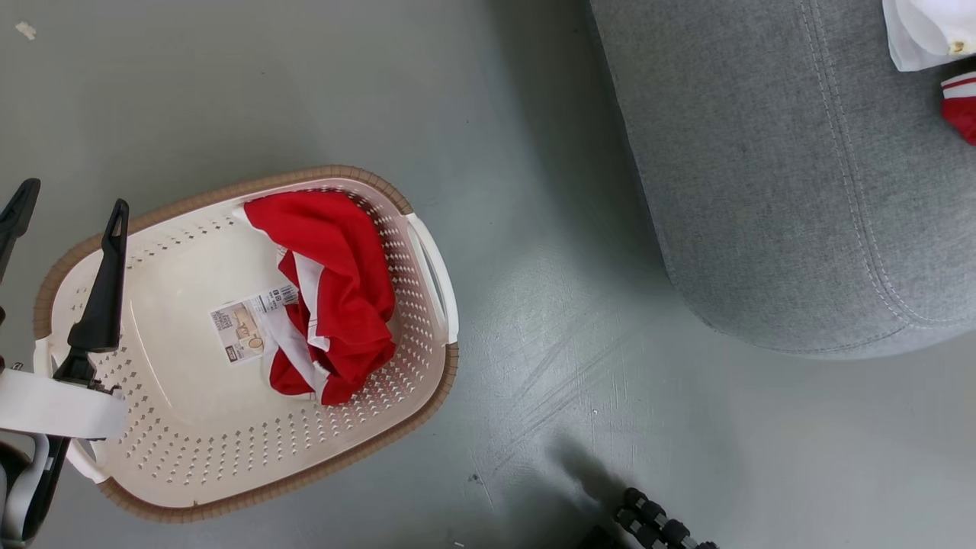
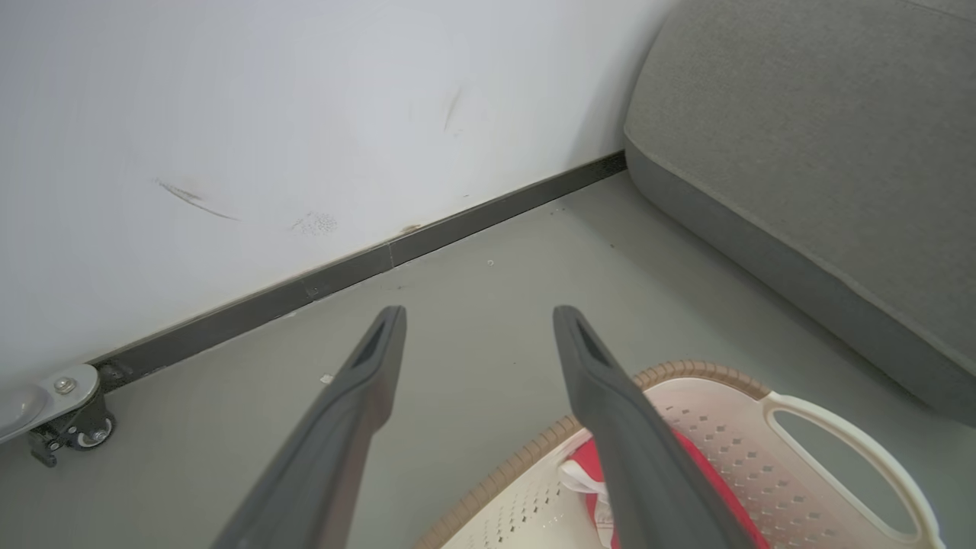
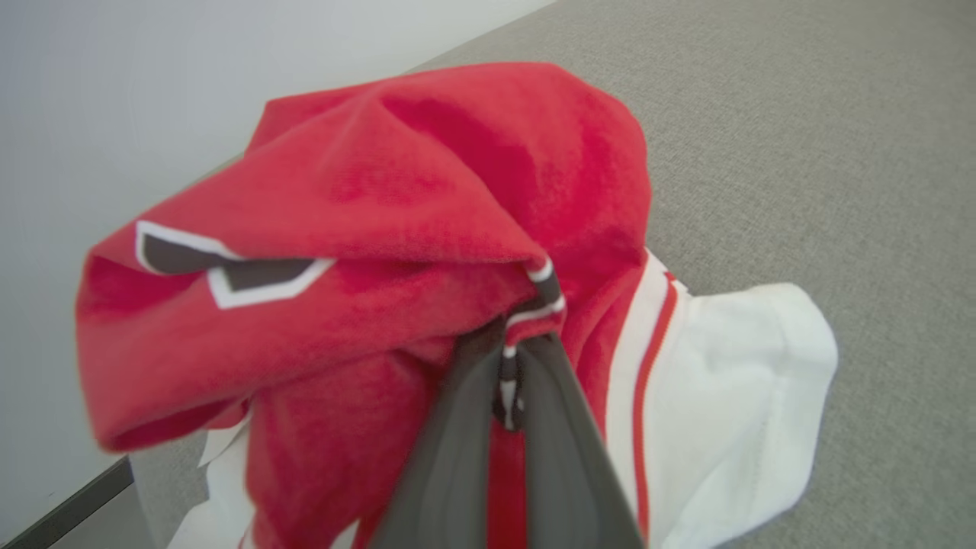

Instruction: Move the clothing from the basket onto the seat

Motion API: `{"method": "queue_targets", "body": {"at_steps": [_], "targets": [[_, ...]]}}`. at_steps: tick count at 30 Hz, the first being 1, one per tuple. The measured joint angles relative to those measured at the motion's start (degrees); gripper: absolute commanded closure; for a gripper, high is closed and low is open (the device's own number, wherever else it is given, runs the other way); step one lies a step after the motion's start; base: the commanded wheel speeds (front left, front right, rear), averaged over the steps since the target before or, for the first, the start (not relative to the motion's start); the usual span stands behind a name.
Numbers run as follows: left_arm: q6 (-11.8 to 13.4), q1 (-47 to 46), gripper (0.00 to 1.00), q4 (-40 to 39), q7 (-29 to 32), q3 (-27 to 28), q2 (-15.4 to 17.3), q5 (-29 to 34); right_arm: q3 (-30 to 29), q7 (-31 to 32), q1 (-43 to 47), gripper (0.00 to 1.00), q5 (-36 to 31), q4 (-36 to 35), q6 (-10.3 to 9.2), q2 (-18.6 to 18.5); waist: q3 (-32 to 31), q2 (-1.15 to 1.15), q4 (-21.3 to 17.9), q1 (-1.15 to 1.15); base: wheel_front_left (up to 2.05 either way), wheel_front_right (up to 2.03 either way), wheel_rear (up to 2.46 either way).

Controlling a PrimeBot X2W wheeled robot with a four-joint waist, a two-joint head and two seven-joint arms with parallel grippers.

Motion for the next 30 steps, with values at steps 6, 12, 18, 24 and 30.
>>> {"method": "queue_targets", "body": {"at_steps": [6,12,18,24,30], "targets": [[0.0,-0.1,0.0,0.9,-0.1,0.0,0.0,0.0,-0.1,-2.3,0.0,0.08,-0.7,1.1,0.0,0.1,-0.4,0.0,-0.3,0.0,0.0,0.0,0.0],[0.0,-0.6,0.0,2.0,-1.1,-0.3,-0.5,0.0,-0.5,-5.7,0.8,0.0,-1.9,1.0,0.0,0.2,-1.5,0.0,-0.5,0.0,0.0,0.0,0.0],[0.0,-0.6,0.0,3.4,-2.1,-0.9,-1.7,0.0,0.2,-8.2,3.6,0.0,-3.4,0.0,0.0,1.5,-2.9,0.0,-0.5,0.0,0.0,0.0,0.0],[0.4,-1.8,0.0,4.9,-3.9,-1.3,-3.4,-0.2,1.4,-10.6,6.7,0.0,-4.3,-2.6,0.0,3.5,-4.7,0.0,-0.1,0.0,0.0,0.0,0.0],[0.7,-2.0,0.0,6.7,-5.8,-1.4,-5.2,-0.8,4.4,-11.9,10.0,0.0,-5.5,-6.9,0.0,5.4,-7.0,0.0,0.8,0.0,0.0,0.0,0.0]]}}
